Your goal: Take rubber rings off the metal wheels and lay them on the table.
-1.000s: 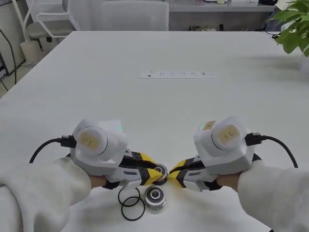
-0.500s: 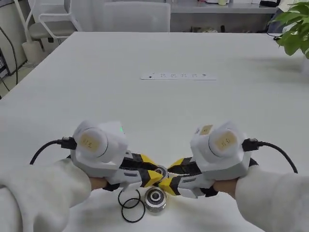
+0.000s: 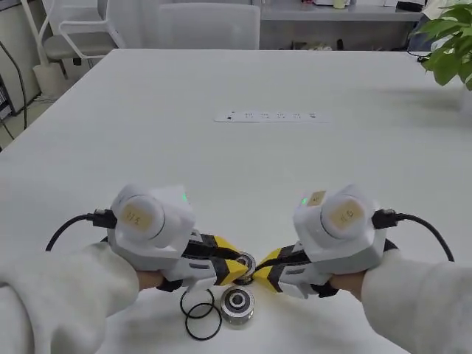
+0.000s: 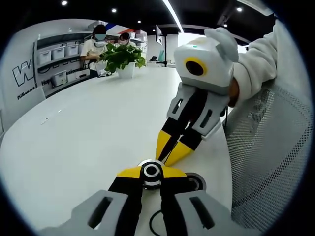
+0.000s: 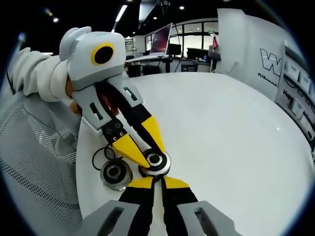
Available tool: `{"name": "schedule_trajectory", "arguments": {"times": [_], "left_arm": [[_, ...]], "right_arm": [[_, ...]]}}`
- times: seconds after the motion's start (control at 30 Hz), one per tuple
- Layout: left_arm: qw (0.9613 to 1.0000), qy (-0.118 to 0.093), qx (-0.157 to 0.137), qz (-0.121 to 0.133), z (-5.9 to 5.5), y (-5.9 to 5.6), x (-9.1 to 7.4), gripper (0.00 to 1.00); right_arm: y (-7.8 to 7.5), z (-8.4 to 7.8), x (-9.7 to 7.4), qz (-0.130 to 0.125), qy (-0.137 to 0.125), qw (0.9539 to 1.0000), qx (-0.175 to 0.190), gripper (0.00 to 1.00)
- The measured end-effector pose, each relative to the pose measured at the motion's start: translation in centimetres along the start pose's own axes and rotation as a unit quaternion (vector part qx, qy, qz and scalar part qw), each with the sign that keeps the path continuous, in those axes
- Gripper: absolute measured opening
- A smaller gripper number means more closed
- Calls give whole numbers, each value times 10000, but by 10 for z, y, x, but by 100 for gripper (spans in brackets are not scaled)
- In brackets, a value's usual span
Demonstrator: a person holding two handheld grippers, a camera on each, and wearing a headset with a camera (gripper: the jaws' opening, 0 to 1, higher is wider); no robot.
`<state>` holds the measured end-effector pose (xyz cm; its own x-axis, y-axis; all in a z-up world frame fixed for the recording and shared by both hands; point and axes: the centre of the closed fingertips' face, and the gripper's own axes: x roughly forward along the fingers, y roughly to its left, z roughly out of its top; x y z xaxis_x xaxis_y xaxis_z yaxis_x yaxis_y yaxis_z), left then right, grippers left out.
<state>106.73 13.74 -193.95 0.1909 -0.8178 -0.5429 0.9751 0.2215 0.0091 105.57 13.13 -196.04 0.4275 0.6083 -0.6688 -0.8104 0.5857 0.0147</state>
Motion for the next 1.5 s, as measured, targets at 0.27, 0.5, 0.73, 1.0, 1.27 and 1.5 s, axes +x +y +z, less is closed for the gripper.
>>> {"name": "schedule_trajectory", "arguments": {"times": [0.27,0.5,0.73,1.0,1.27,1.5], "left_arm": [[10000,23,38,-7,0,0,0,7],[10000,31,44,5,0,0,0,7],[10000,36,52,13,0,1,0,7],[10000,29,51,37,0,2,0,7],[9999,25,114,69,0,2,1,7],[9999,30,144,76,0,2,1,7]], "right_arm": [[-10,1,-3,-186,0,9997,188,0],[-13,2,-4,-241,-40,9988,416,0],[-15,4,-6,-233,-108,9959,871,0],[-14,12,-9,-123,-302,9883,1493,0],[-12,13,-8,-134,-307,9899,1374,0],[-12,15,-8,-133,-314,9890,1440,0]]}}
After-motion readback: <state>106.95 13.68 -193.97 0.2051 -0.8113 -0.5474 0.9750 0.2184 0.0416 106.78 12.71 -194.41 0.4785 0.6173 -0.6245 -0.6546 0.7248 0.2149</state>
